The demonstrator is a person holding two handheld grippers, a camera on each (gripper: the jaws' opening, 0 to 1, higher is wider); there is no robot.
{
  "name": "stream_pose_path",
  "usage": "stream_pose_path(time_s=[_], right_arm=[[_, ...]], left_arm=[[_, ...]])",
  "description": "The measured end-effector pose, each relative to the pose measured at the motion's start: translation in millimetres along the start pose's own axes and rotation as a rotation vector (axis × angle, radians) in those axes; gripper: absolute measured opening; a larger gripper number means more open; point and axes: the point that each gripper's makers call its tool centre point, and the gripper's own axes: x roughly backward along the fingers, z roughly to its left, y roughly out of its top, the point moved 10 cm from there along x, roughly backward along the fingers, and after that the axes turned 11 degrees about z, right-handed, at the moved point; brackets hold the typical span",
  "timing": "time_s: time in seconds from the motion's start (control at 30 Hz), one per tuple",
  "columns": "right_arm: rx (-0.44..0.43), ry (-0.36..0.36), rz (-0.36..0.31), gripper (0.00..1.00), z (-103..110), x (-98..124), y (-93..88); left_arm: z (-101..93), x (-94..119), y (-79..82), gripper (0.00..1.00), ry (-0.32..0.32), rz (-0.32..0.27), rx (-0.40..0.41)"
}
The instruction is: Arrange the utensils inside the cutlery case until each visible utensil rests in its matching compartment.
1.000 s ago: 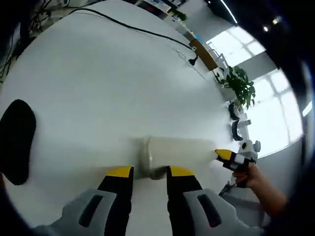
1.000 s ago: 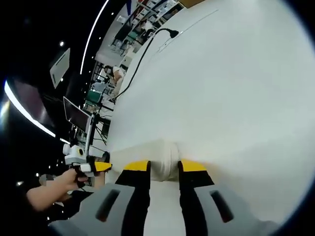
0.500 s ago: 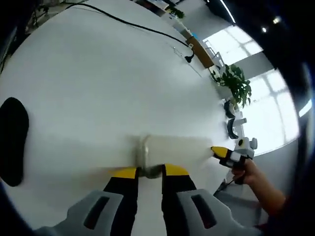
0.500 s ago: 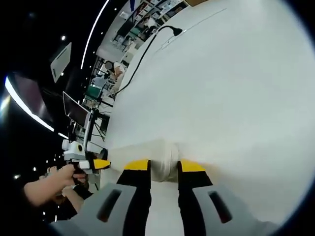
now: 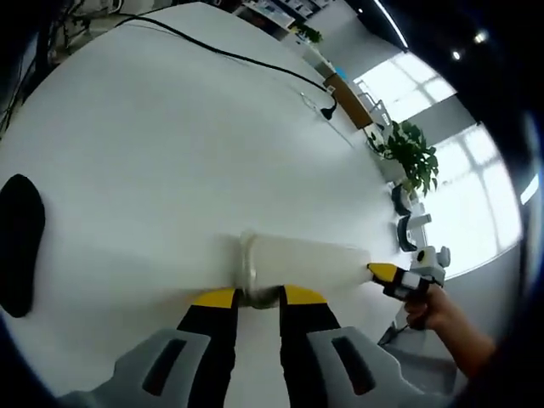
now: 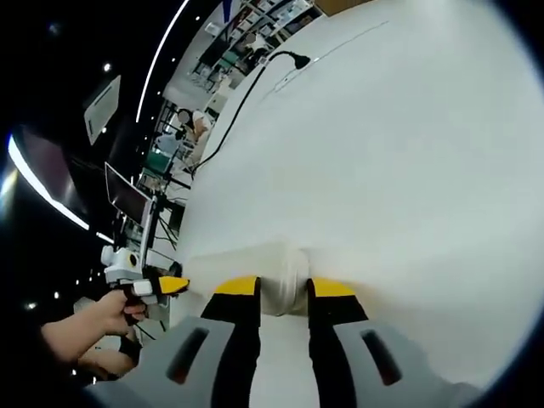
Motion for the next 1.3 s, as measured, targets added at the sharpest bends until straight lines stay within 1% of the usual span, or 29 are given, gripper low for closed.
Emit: stream_pose_path(time_s=[0.1,0.13,0.17,0.23,0.27,0.3,0.37,0.4,0.47,0.5,0.53,0.6,0.63,0.7,0.73,0.8,0.83,0.87,0.93,0.97,1.0,1.03,1.07,1.1,1.13,1.17,1.2,1.27,1.3], right_arm=[[0.03,-0.016,-0.013,0.19,-2,2,2.4],[0.031,-0.018,-0.014,0.19,-2,3,2.7],[0.004,-0.013,-0.012,0.19,-1,3,2.9],[0.011,-0.012,-0.009,0.19,-1,3,2.5],[0.008,-0.011,-0.009,0.2,-1,3,2.8],[0.006,-0.012,-0.008,0.2,0,3,2.7],[0.015,-0.022,-0.01,0.19,2,5,1.5],[0.027,-0.027,-0.016,0.2,3,7,1.2],[0.034,-0.048,-0.011,0.31,4,13,-0.3],[0.104,-0.061,-0.035,0.36,4,17,0.6],[0.144,-0.069,-0.051,0.38,5,21,0.4],[0.221,-0.083,-0.056,0.37,9,32,-2.3],[0.281,-0.082,-0.094,0.37,15,40,-0.9],[0.359,-0.102,-0.136,0.38,24,52,-1.0],[0.438,-0.083,-0.164,0.39,33,60,-1.5],[0.544,-0.093,-0.176,0.4,50,73,-4.7],[0.576,-0.08,-0.173,0.4,58,77,-6.5],[0.624,-0.083,-0.158,0.38,64,82,-8.5],[0.785,-0.167,-0.139,0.38,80,94,-10.9],[0.918,-0.21,-0.148,0.39,91,101,-15.2],[0.988,-0.221,-0.17,0.41,99,106,-19.2],[1.03,-0.232,-0.197,0.43,108,113,-27.6],[1.037,-0.223,-0.212,0.46,114,118,-33.5],[1.052,-0.223,-0.231,0.48,119,123,-38.9],[1.083,-0.216,-0.257,0.49,126,132,-46.5],[1.097,-0.216,-0.269,0.5,130,137,-50.8],[1.105,-0.214,-0.276,0.5,138,147,-59.0],[1.152,-0.195,-0.332,0.49,152,166,-70.3],[1.151,-0.202,-0.338,0.46,154,171,-72.6]], left_arm=[[-5.2,-3,-0.6,0.19,0.0,-0.009,0.006],[-5.5,-4,-0.5,0.19,0.004,-0.023,-0.017],[-5.7,-3,-1.0,0.19,0.006,-0.021,-0.011],[-4.1,-3,-0.4,0.19,0.002,-0.021,0.014],[-3.5,-3,-0.7,0.2,-0.001,-0.031,0.002],[-2.7,-4,0.0,0.21,0.007,-0.065,-0.049],[-3.1,-3,-2.2,0.24,0.037,-0.1,-0.04],[-4.6,-1,-3.0,0.24,0.021,-0.105,-0.049],[-8.7,6,-0.9,0.27,0.019,-0.151,-0.066],[-11.3,9,0.2,0.32,0.021,-0.17,-0.111],[-12.6,11,0.5,0.4,0.025,-0.174,-0.134],[-17.7,18,0.8,0.55,0.018,-0.22,-0.182],[-22.4,22,0.3,0.62,-0.001,-0.247,-0.221],[-30.2,31,-3.4,0.64,-0.029,-0.268,-0.279],[-37.8,41,-5.9,0.64,-0.029,-0.323,-0.352],[-45.5,56,-10.1,0.7,0.017,-0.408,-0.45],[-47.8,60,-12.2,0.74,0.021,-0.414,-0.466],[-54.9,67,-17.4,0.76,0.007,-0.443,-0.512],[-68.3,84,-28.7,0.81,-0.013,-0.509,-0.584],[-71.0,88,-31.3,0.84,-0.022,-0.519,-0.593],[-83.5,101,-43.7,0.89,-0.064,-0.553,-0.601],[-89.0,107,-48.8,0.95,-0.081,-0.572,-0.618],[-93.5,114,-52.7,0.99,-0.096,-0.6,-0.638],[-98.6,125,-60.5,0.99,-0.106,-0.622,-0.647],[-99.0,128,-64.8,0.99,-0.105,-0.608,-0.646],[-103.5,141,-74.7,1.0,-0.09,-0.622,-0.655],[-106.5,144,-79.5,1.0,-0.077,-0.622,-0.658],[-113.8,160,-90.5,1.0,-0.063,-0.668,-0.705],[-115.6,166,-95.8,0.99,-0.056,-0.671,-0.724]])
